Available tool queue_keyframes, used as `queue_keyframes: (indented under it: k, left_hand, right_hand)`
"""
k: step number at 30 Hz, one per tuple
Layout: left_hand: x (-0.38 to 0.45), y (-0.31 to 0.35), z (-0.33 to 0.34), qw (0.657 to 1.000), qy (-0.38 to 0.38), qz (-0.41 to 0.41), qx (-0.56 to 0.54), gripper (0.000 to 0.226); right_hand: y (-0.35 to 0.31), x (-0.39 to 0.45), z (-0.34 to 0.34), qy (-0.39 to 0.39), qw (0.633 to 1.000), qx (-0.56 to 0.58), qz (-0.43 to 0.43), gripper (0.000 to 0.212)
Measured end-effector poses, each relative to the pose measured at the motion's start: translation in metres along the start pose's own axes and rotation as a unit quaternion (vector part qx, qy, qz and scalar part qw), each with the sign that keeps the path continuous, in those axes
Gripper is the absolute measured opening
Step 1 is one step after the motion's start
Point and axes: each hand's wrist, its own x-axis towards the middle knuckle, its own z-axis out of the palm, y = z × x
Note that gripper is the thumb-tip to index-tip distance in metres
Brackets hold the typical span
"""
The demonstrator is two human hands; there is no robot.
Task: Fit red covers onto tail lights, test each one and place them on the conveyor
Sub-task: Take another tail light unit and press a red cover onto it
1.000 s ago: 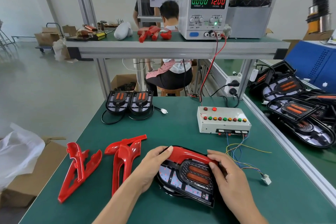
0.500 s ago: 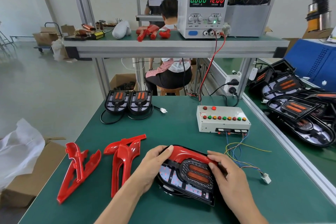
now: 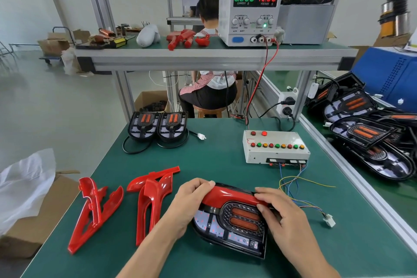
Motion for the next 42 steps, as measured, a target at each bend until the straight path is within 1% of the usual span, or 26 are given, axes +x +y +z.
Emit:
queue_keyframes:
  k: [2,5,10,15,16,19,21,24,27,31,37,40,42]
  left_hand:
    - [0.001,0.003,0.000,1.000,0.000,-0.008,0.007,0.038]
    - [0.002,0.005,0.000,1.000,-0.002,-0.013,0.007,0.034]
    - [0.002,0.004,0.002,0.999,-0.024,-0.014,0.016,0.039]
    - [0.001,0.010,0.002,0.999,-0.028,-0.037,0.016,0.034]
    - [0.001,0.012,0.002,0.998,-0.030,-0.046,0.011,0.036]
    - [0.002,0.013,0.003,0.997,-0.034,-0.066,-0.014,0.052]
    - [0.002,0.013,0.003,0.997,-0.030,-0.066,-0.012,0.048]
    - [0.002,0.011,0.005,0.999,-0.015,-0.048,0.003,0.036]
    - [0.001,0.009,0.006,0.999,-0.001,-0.036,0.006,0.034]
    - [0.001,0.009,0.006,0.999,-0.008,-0.032,0.016,0.034]
    - [0.003,0.005,0.005,0.999,0.001,-0.024,0.031,0.037]
    - [0.003,0.006,0.006,0.999,0.007,-0.017,0.037,0.035]
    - [0.002,0.006,0.005,0.999,0.010,-0.012,0.041,0.036]
  right_hand:
    - [0.000,-0.001,0.000,0.001,1.000,0.000,-0.005,0.022]
    - [0.001,-0.003,0.002,0.007,1.000,0.000,-0.004,0.022]
    - [0.003,-0.002,0.004,0.020,1.000,-0.005,-0.011,0.022]
    - [0.003,0.000,0.001,0.008,1.000,0.003,-0.014,0.022]
    - [0.003,0.000,0.001,0.007,1.000,0.005,-0.013,0.022]
    - [0.002,0.001,0.001,0.005,1.000,0.012,-0.006,0.023]
    - [0.003,0.001,0.001,0.005,1.000,0.009,-0.005,0.023]
    - [0.003,0.001,0.001,0.007,1.000,0.004,-0.005,0.022]
    - [0.003,0.000,0.005,0.016,1.000,0.001,0.005,0.023]
    - [0.001,0.000,0.007,0.027,1.000,0.010,0.011,0.022]
    - [-0.004,-0.002,0.009,0.043,0.996,0.047,0.055,0.021]
    - [-0.007,-0.003,0.012,0.056,0.990,0.084,0.101,0.029]
    - [-0.009,-0.005,0.016,0.057,0.980,0.130,0.143,0.030]
